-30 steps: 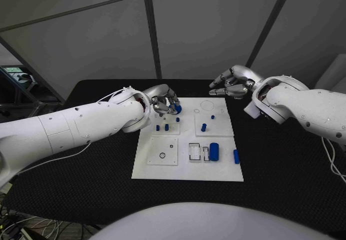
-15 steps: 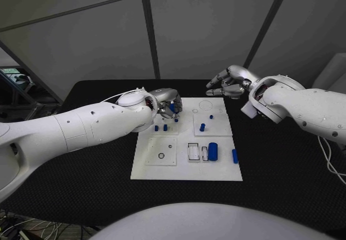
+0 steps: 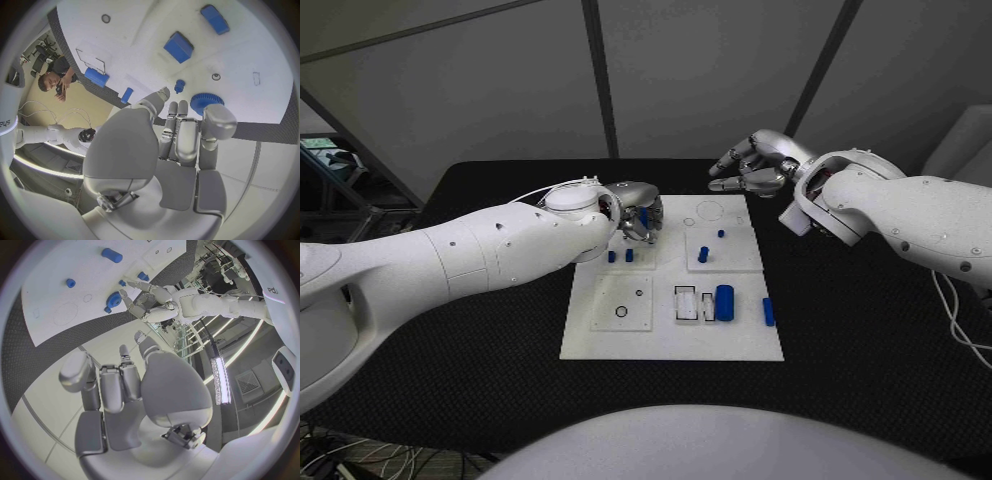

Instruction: Assemble the parts on the task board

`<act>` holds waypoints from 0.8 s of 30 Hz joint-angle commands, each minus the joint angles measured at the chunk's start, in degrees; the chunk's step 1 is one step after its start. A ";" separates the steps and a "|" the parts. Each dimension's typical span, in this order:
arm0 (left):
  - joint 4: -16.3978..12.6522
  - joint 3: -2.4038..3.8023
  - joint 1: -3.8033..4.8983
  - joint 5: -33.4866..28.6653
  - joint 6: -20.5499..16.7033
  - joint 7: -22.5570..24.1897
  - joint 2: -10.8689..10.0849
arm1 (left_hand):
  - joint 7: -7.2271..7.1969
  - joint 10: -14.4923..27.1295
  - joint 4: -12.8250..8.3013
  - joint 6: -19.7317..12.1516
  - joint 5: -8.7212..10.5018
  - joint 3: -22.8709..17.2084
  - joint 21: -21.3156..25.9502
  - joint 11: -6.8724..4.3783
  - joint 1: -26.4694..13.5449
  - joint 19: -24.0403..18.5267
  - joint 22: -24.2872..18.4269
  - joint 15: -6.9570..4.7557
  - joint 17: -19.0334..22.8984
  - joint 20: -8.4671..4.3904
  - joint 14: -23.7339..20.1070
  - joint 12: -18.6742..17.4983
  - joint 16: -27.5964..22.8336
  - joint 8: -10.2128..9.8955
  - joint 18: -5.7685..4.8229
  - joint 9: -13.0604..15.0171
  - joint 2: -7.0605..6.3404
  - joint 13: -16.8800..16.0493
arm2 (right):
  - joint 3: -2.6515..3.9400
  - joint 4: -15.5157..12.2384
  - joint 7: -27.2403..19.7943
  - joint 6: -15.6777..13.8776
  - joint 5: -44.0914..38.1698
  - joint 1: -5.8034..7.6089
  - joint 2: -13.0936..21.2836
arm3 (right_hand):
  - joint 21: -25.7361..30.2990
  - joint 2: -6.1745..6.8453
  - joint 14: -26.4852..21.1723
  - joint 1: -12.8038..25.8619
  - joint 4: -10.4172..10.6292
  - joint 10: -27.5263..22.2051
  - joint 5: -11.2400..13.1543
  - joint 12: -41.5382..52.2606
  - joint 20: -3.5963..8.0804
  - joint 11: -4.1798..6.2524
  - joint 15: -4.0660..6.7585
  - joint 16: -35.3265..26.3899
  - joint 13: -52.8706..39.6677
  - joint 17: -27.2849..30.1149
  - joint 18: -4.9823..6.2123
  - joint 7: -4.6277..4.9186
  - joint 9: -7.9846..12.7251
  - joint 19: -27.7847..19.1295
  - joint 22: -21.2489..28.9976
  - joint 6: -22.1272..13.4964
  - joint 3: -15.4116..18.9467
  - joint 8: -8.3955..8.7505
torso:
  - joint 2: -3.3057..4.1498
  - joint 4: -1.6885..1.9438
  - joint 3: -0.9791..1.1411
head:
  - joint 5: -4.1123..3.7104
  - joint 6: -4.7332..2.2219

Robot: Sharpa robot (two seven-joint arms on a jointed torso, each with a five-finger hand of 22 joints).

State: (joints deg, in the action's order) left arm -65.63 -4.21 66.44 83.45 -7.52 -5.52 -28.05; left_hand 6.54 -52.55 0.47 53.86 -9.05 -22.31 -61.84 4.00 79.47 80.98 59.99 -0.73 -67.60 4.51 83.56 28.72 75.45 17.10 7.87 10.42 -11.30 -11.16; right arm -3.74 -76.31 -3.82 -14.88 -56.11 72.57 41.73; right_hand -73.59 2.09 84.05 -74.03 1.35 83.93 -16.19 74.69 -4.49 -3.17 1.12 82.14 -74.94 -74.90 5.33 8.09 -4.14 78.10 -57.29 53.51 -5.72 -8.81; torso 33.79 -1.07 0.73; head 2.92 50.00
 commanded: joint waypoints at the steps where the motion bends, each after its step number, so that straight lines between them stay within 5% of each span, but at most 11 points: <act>1: 0.63 -0.03 -0.04 0.99 1.99 -0.29 0.29 | 0.17 -0.85 -0.18 0.65 0.34 -0.39 -0.44 -0.04 -0.19 0.58 0.27 -0.12 -0.01 0.16 1.00 -0.54 0.49 -0.41 -1.37 -0.20 0.57 0.39 | 0.04 -0.16 -0.38 0.04 -0.15 0.11 -0.04 | 0.22 -0.05 3.34 0.54 -0.03 0.14 -0.32 -0.21 -0.17 0.32 0.37 -0.30 -1.54 -4.51 0.54 0.04 0.07 -0.41 0.06 -0.27 0.44 -0.21 | -0.03 0.08 0.01 | -0.09 0.00; 24: 2.94 -0.08 -1.29 1.00 3.18 0.51 1.22 | 0.61 -5.44 -2.51 3.04 0.25 -5.65 -1.66 -0.24 1.01 1.20 2.05 -0.29 0.91 -0.05 1.10 -4.27 0.98 -2.14 -1.68 -1.35 2.03 3.23 | 0.05 -0.11 -0.33 0.18 -0.16 0.11 -0.22 | 0.27 -0.15 3.34 0.43 -0.10 0.14 -0.44 -0.15 -0.16 0.34 0.39 -0.31 -1.62 -4.56 0.53 0.03 0.08 -0.39 0.03 -0.26 0.43 -0.25 | -0.07 0.07 0.04 | -0.31 0.00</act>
State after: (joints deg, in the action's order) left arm -62.86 -4.19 65.32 83.97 -5.20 -5.32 -26.88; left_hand 7.16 -57.70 -2.07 56.53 -9.05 -27.69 -63.23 3.77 80.32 81.80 62.00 -0.93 -66.76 4.52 83.76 24.75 76.12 15.13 7.06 9.09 -9.85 -7.99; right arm -3.73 -76.32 -3.82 -14.87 -56.16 72.58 41.55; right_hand -73.59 2.09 84.05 -74.03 1.19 83.93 -16.47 74.69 -4.49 -3.17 1.12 82.14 -74.94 -74.90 5.33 8.09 -4.15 78.10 -57.30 53.50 -5.56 -8.81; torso 33.73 -0.98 0.76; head 2.51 50.00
